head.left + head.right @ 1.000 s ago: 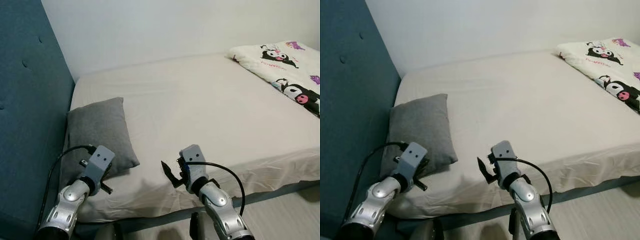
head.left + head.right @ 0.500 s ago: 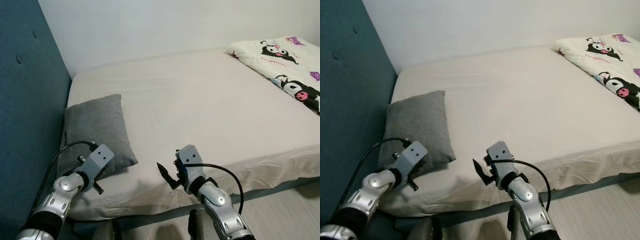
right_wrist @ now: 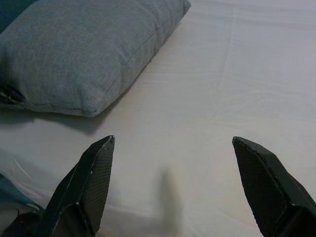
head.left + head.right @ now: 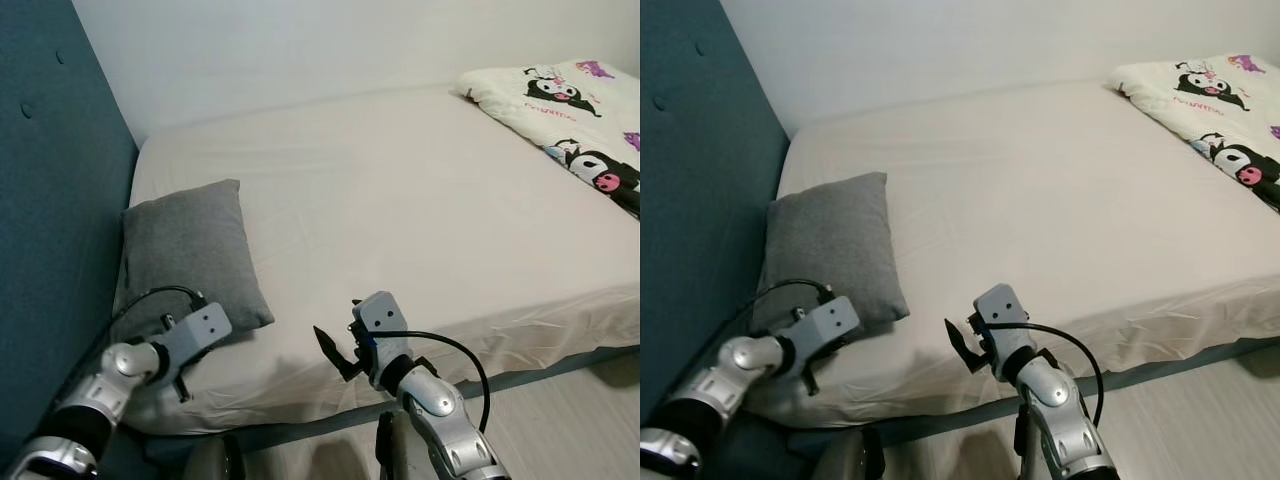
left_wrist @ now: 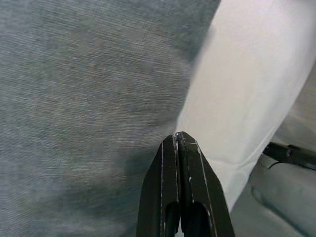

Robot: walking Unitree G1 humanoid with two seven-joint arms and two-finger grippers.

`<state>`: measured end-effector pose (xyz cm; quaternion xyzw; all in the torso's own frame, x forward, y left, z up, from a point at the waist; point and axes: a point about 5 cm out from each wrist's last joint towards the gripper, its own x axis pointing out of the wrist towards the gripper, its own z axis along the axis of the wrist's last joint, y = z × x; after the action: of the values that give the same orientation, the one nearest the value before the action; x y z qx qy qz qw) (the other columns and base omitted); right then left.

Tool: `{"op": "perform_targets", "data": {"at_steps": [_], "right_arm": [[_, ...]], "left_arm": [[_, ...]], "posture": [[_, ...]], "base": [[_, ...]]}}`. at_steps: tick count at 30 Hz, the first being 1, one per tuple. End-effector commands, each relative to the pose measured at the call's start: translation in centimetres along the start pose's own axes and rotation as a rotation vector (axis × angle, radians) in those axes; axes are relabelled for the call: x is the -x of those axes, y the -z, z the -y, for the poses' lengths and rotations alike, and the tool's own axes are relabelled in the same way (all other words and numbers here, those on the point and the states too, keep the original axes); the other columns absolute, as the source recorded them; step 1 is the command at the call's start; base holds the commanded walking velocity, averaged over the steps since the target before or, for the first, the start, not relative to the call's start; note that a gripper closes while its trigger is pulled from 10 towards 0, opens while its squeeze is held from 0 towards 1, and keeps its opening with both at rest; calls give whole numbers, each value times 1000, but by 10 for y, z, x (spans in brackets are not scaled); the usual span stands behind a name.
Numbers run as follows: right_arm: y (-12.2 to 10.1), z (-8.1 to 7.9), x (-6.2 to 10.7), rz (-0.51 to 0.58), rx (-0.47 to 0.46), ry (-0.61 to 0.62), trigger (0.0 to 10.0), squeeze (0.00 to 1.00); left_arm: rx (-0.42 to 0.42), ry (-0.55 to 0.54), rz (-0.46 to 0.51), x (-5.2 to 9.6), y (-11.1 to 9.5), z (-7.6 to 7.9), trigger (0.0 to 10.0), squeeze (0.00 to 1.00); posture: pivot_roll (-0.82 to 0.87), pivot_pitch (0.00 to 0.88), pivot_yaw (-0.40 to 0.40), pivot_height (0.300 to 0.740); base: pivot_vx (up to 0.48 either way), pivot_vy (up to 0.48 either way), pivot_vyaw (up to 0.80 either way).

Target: Clean up the room

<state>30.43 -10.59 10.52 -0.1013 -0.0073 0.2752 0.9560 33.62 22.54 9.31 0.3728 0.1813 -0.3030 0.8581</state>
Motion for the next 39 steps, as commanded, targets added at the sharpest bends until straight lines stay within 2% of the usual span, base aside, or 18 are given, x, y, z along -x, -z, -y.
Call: {"op": "perform_targets", "data": {"at_steps": [1, 3, 4, 6, 12, 14, 17, 21, 26, 29, 33, 39], "right_arm": [[3, -4, 2, -11, -20, -9, 10000, 0], [3, -4, 3, -10, -22, -9, 10000, 0], [1, -4, 4, -5, -23, -10, 10000, 0], [0, -4, 4, -4, -24, -11, 10000, 0], [0, -7, 10, -11, -27, -22, 10000, 0], [0, -12, 13, -10, -55, -61, 10000, 0], [-3, -17, 15, 3, -74, -119, 10000, 0], [-12, -25, 16, 39, -116, -211, 10000, 0], [-15, -26, 16, 48, -117, -218, 10000, 0], [-17, -27, 18, 50, -115, -214, 10000, 0], [-18, -27, 19, 49, -111, -216, 10000, 0], [-17, -33, 28, 28, -118, -239, 10000, 0]], "left_arm": [[-11, 40, -44, 2, 11, 6, 0, 0], [-25, 17, -58, 0, 12, 5, 0, 0], [-39, -87, -94, -5, 11, 0, 0, 0], [-36, -120, -103, -6, 11, -2, 0, 0], [-39, -75, -109, -12, 8, 3, 0, 0], [-42, -17, -112, -13, 7, 7, 0, 0], [-44, 3, -113, -14, 7, 8, 0, 0], [-44, -63, -133, -13, 9, 2, 0, 0], [-47, -133, -151, -16, 8, -1, 0, 0], [-64, -211, -157, -18, 4, -5, 0, 0], [-69, -232, -158, -19, 1, -8, 0, 0], [-169, -317, -155, -24, -26, -29, 0, 0]], "posture": [[7, 304, 4, 582], [3, 307, 2, 582], [-9, 320, -2, 582], [-9, 320, -2, 582], [-19, 335, -1, 582], [-24, 346, 1, 582], [-26, 349, 2, 582], [-25, 352, 0, 582], [-31, 358, -6, 582], [-38, 366, -10, 582], [-41, 366, -9, 582], [-53, 380, 5, 582]], "base": [[0, 0, 0], [0, 0, 0], [0, 0, 0], [0, 0, 0], [0, 0, 0], [0, 0, 0], [0, 0, 0], [0, 0, 0], [0, 0, 0], [0, 0, 0], [0, 0, 0], [0, 0, 0]]}}
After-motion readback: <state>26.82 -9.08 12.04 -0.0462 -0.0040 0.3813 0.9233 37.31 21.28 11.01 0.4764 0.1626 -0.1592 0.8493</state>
